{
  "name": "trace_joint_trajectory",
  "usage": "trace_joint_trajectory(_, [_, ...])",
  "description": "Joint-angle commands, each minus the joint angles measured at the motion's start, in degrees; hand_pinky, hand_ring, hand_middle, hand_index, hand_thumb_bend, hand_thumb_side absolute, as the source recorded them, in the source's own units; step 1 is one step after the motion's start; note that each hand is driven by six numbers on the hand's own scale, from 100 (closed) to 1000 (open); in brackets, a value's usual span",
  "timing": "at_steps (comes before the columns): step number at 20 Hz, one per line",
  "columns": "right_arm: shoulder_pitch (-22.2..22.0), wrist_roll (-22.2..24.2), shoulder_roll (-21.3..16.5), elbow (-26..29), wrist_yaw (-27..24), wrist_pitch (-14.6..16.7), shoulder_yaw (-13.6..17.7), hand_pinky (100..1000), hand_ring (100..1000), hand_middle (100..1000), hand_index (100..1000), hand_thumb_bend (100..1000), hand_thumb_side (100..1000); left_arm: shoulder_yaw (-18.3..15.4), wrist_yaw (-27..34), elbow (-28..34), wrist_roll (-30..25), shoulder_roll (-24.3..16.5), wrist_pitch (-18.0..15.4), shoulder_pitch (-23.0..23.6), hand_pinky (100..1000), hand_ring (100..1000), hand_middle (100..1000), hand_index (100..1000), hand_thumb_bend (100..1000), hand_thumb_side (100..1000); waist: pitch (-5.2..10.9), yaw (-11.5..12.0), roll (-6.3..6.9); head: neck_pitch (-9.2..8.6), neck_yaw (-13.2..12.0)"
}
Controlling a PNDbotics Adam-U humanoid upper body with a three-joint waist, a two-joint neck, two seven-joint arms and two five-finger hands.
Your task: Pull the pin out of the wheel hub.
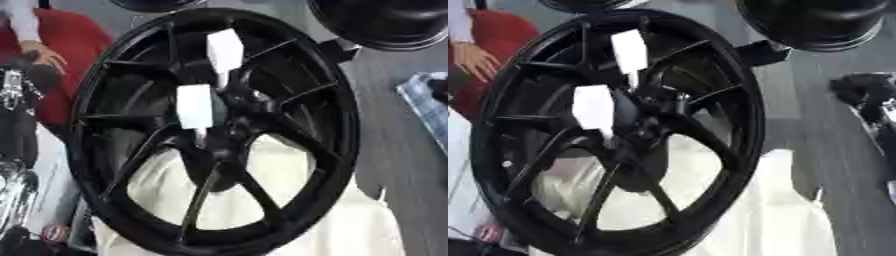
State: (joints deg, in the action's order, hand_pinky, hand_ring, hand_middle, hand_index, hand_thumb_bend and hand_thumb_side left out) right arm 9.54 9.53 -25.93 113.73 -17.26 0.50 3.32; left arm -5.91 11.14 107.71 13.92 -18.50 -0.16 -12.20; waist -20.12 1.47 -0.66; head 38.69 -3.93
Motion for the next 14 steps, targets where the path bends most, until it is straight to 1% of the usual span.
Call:
trace_joint_trajectory(1, [0.32,0.00,-0.83,0.86,0.11,0.26,0.39,944,880,680,744,100,668,-0.60,0.18,1.42,0.01,-0.55,-0.12,-0.57,837,690,596,795,100,733,0.87,-0.02,0.01,-0.23,0.04])
trace_joint_trajectory(4, [0.26,-0.05,-1.25,0.86,0.13,0.64,0.41,943,881,681,744,100,658,-0.65,0.16,1.42,0.01,-0.58,-0.14,-0.48,837,691,596,795,100,732,0.98,-0.05,-0.08,0.01,0.11])
trace_joint_trajectory(6, [0.42,0.06,-2.26,0.86,0.16,1.30,0.27,942,881,683,745,100,643,-0.65,0.13,1.45,0.01,-0.68,-0.15,-0.43,837,691,596,795,100,732,1.07,-0.08,-0.18,0.23,0.14])
trace_joint_trajectory(8, [0.77,0.41,-4.01,0.86,0.21,2.50,-0.07,940,881,686,747,100,625,-0.62,0.10,1.48,-0.01,-0.80,-0.14,-0.38,837,691,596,795,100,731,1.20,-0.12,-0.29,0.45,0.17])
trace_joint_trajectory(10, [1.62,1.25,-6.27,0.86,0.79,3.99,-0.78,932,884,696,753,100,566,-0.57,0.07,1.46,-0.06,-0.98,-0.10,-0.30,837,692,596,795,100,731,1.39,-0.18,-0.49,0.73,0.26])
trace_joint_trajectory(11, [2.31,1.79,-7.57,0.86,1.26,4.81,-1.34,929,885,700,757,100,579,-0.52,0.05,1.43,-0.10,-1.11,-0.06,-0.24,837,692,596,795,100,730,1.53,-0.16,-0.65,0.84,0.30])
trace_joint_trajectory(12, [3.17,2.51,-8.96,0.86,1.95,5.68,-1.95,924,884,704,759,100,509,-0.50,0.01,1.39,-0.13,-1.25,-0.04,-0.16,837,692,596,795,100,730,1.67,-0.18,-0.79,0.96,0.27])
trace_joint_trajectory(14, [5.13,4.14,-11.84,0.86,3.57,7.45,-3.09,920,884,709,763,100,471,-0.48,-0.07,1.34,-0.16,-1.57,-0.01,0.04,837,692,596,795,100,730,1.95,-0.27,-1.08,1.27,0.18])
